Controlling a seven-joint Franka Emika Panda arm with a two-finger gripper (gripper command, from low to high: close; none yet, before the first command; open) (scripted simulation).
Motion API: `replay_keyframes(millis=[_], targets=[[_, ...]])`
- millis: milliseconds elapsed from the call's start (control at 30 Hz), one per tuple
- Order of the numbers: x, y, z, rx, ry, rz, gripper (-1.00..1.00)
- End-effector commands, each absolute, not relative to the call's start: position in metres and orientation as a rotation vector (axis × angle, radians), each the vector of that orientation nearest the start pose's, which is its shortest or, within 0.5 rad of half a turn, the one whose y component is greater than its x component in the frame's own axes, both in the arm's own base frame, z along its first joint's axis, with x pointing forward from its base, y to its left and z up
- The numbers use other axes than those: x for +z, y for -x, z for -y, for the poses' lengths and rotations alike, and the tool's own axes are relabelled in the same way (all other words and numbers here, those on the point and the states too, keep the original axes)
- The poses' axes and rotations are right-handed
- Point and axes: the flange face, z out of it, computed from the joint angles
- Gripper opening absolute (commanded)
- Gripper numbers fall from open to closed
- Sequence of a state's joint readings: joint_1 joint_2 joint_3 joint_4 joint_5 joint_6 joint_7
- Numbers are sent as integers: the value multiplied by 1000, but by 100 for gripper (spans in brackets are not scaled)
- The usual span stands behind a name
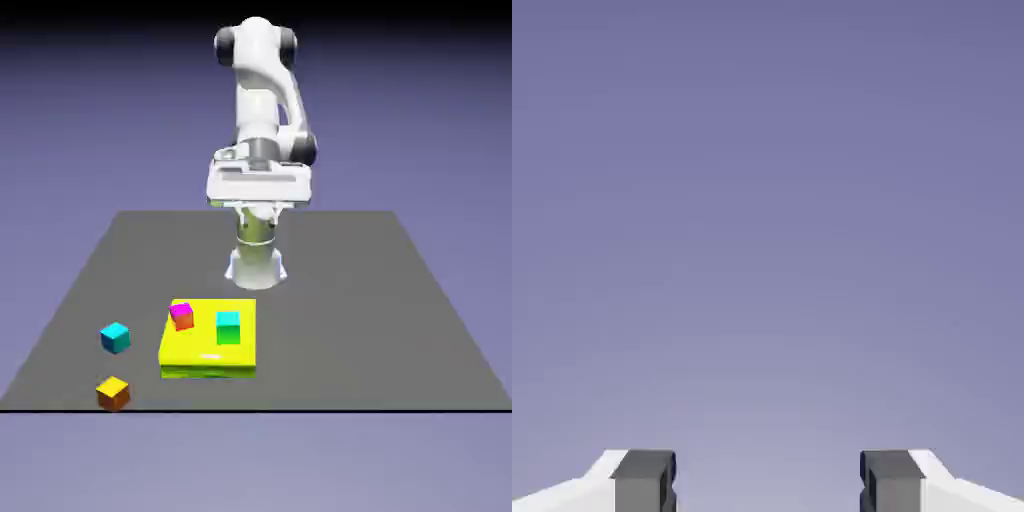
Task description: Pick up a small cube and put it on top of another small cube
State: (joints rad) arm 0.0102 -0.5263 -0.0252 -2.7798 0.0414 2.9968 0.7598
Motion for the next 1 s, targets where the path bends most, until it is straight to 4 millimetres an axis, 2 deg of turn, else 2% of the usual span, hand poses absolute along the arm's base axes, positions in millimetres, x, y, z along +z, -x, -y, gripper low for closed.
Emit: replay_keyframes(millis=[0,233,500,733,967], targets=[[443,-408,20,-883,2437,-1155,0],[381,-449,100,-387,2171,-1734,0],[304,-468,184,108,1691,-2217,0],[244,-471,251,430,1199,-2465,0],[196,-470,314,636,738,-2564,0]])
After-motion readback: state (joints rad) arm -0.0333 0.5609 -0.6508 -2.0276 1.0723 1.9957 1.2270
